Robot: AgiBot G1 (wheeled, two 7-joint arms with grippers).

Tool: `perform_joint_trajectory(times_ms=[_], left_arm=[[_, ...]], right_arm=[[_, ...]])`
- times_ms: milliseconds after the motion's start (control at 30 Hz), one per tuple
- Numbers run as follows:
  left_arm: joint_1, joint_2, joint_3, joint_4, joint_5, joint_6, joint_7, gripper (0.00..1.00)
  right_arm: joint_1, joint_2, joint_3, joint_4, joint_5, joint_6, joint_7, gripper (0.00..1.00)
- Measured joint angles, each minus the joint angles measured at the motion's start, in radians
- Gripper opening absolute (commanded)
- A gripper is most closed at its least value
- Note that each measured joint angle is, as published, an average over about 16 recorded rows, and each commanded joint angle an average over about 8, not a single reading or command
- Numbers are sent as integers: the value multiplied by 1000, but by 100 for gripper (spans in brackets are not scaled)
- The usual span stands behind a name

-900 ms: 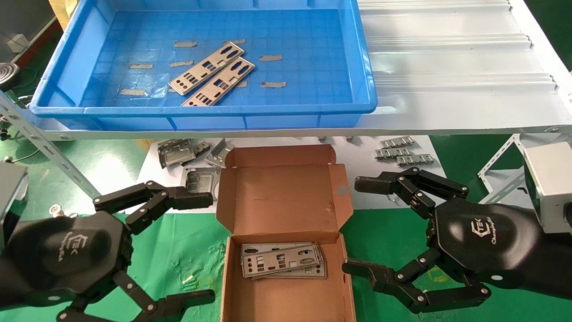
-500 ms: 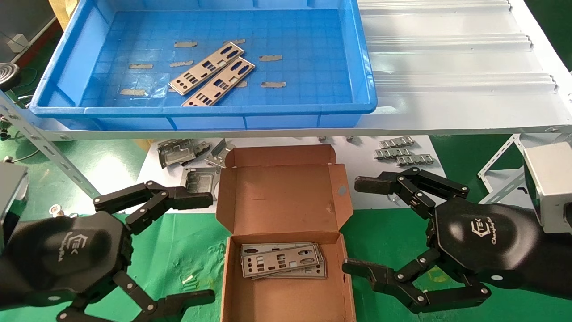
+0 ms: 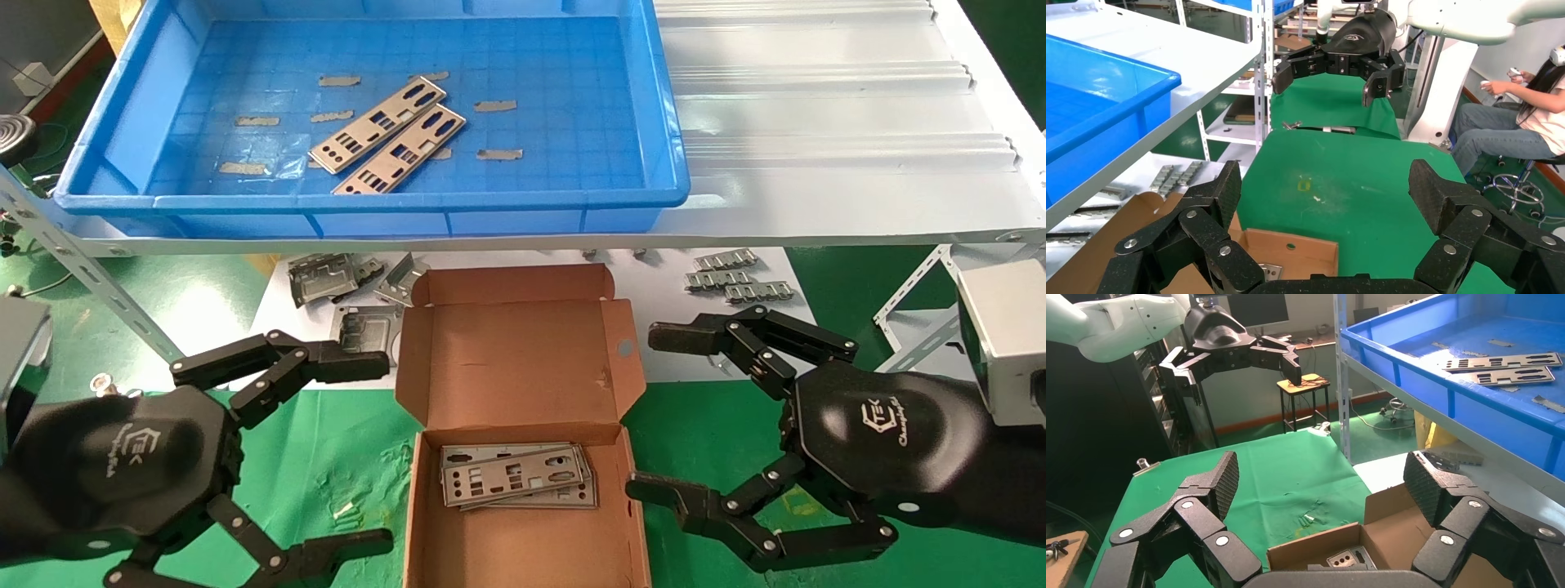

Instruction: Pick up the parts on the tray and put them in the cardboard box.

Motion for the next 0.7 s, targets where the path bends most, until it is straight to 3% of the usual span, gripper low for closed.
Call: perform_joint_trajectory(times_ms=[700], left_arm=[[0,0,0,0,0,0,0,100]], right_arm=[[0,0,0,0,0,0,0,100]])
